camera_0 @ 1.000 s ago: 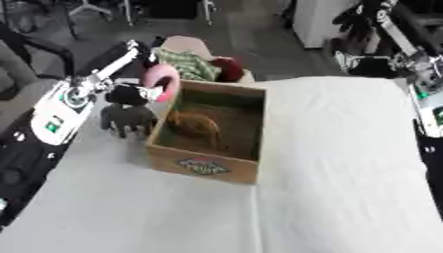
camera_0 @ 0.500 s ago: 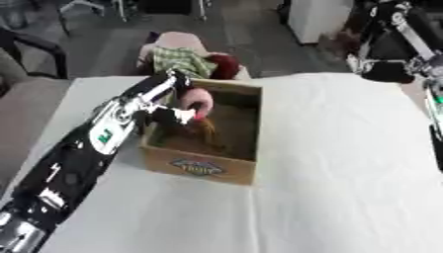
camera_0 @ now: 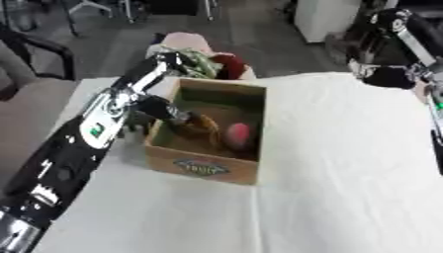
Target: Pick up objects on the table and place them in the box.
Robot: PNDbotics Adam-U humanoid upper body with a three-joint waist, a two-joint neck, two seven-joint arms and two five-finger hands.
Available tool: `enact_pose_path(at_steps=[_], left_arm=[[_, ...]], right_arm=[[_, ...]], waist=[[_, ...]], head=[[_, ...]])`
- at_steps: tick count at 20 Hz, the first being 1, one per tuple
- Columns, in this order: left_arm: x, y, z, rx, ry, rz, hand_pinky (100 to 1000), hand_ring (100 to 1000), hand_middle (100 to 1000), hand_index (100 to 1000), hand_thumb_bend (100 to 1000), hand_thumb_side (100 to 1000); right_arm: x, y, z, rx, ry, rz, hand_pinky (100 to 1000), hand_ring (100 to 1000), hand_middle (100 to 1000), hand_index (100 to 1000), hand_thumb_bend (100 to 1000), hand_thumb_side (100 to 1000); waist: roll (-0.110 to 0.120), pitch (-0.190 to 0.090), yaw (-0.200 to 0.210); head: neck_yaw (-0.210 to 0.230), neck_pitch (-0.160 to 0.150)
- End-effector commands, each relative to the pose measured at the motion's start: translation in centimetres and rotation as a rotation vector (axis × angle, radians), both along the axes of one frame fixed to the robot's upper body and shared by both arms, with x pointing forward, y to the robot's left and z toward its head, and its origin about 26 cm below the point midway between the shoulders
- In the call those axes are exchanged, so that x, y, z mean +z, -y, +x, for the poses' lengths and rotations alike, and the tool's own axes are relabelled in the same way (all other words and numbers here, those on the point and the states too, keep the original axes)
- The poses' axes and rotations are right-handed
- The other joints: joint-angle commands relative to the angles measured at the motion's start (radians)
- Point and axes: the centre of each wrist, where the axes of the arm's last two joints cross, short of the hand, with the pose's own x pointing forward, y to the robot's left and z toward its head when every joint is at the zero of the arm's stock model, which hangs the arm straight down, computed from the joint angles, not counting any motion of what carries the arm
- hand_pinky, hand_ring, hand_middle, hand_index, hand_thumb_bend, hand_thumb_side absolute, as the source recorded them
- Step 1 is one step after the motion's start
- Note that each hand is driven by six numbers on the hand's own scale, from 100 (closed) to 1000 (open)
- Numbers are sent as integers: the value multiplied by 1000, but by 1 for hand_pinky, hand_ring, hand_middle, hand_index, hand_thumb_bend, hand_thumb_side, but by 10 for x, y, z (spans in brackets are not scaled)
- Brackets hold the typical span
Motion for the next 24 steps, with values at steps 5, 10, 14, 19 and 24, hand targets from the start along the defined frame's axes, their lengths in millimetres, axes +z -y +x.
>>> enact_pose_path(at_steps=[5, 10, 14, 19, 24], left_arm=[[51, -61, -40, 113, 50, 108, 810, 715, 710, 782, 472, 288], [40, -99, -54, 230, -51, 238, 797, 718, 701, 773, 452, 332], [24, -120, -54, 316, -112, 280, 793, 722, 714, 775, 506, 359], [7, -130, -51, 348, -155, 355, 789, 741, 739, 785, 584, 408], [-11, -131, -46, 353, -207, 432, 787, 751, 757, 794, 628, 447]], right_arm=[[6, 5, -1, -12, 9, -6, 445, 505, 532, 704, 100, 100], [5, 7, -2, -17, 5, -14, 446, 505, 532, 704, 100, 100], [5, 8, -1, -14, 5, -16, 447, 506, 533, 705, 100, 100], [6, 7, 0, -10, 7, -17, 447, 505, 532, 704, 100, 100], [6, 6, 0, -3, 7, -17, 447, 505, 531, 704, 100, 100]], waist=[[10, -31, 31], [12, -32, 46], [10, -30, 49], [6, -26, 46], [4, -21, 42]], head=[[24, 29], [39, 41], [46, 44], [53, 46], [59, 46]])
